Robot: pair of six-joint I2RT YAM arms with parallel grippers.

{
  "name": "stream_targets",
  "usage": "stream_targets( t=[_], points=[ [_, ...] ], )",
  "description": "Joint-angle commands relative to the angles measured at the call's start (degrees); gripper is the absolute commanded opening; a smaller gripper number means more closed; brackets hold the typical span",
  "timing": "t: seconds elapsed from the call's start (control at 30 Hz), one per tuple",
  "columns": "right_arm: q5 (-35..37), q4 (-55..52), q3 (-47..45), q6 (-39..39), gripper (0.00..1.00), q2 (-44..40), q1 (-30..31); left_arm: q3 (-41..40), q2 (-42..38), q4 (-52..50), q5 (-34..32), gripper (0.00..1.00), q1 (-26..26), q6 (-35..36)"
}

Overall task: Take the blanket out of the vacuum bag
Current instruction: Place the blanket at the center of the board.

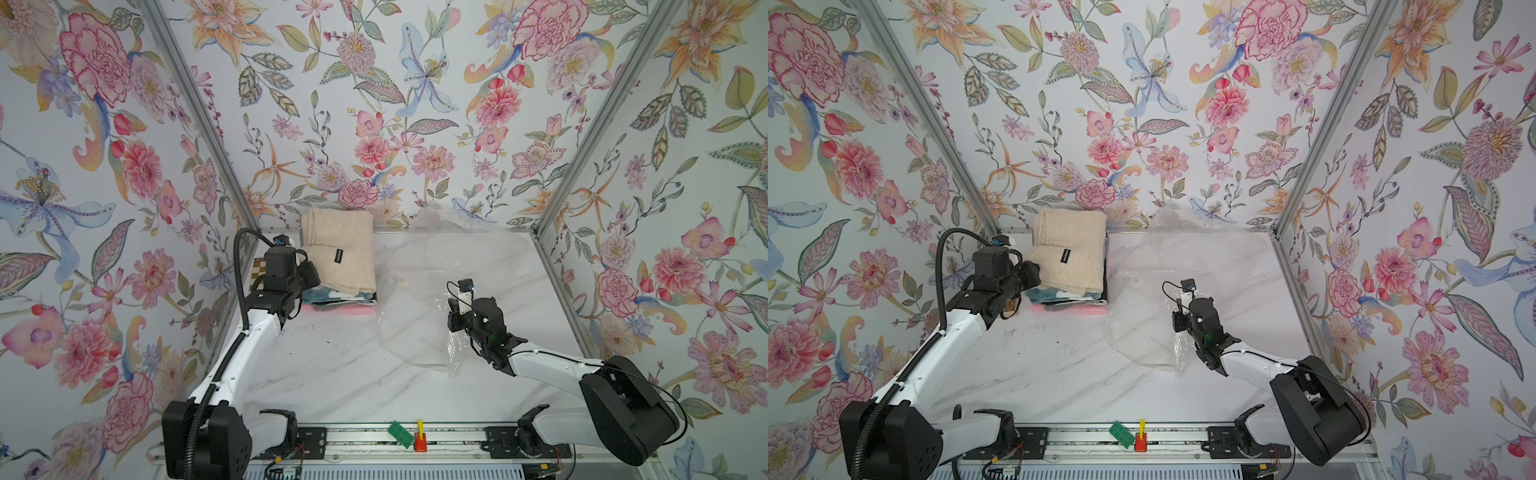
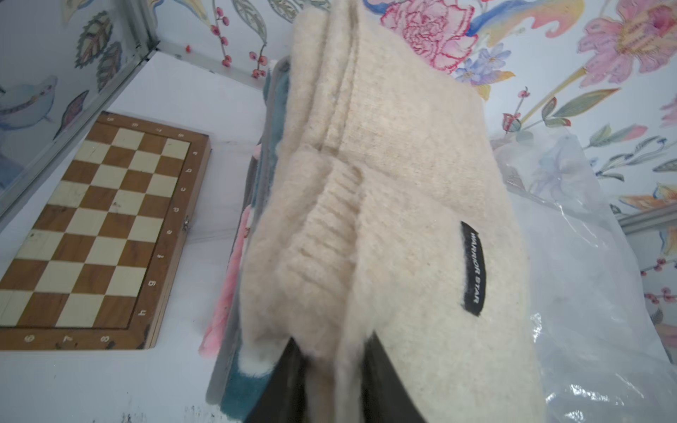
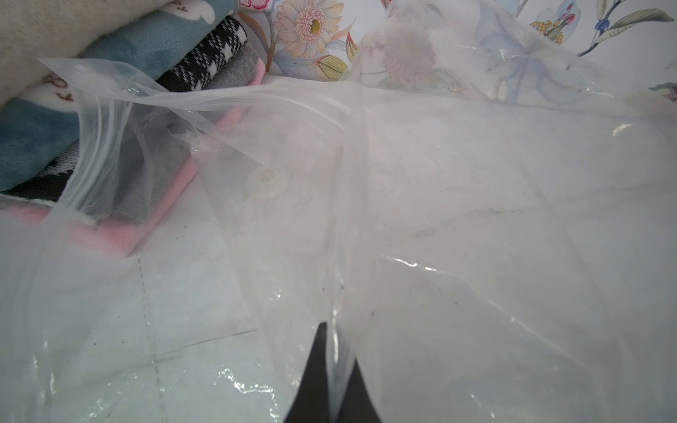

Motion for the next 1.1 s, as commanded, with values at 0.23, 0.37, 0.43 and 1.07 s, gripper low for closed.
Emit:
stream_targets(
  t=[0.23,0.37,0.43,1.07],
  points=[
    [-1.1,-0.4,1.6,0.0,0.0,1.5,0.6,-1.8,-8.8,9.4,-10.4,0.62,-6.2,6.5],
    [-1.1,-0.9,2.1,-0.2,0.0,2.0,0.9,-4.0,-5.4,25.2,7.7,0.61,-6.4,3.5],
    [-0.8,-1.0,2.1,-0.3,0.0,2.0,1.0,-3.0,-1.6,29.3,10.7,0.62,-6.4,1.4],
    [0.4,-1.3,1.7,-1.2,0.0,1.1,0.8,-6.1,20.4,38.6,0.6,0.7,-5.8,-0.9]
  ],
)
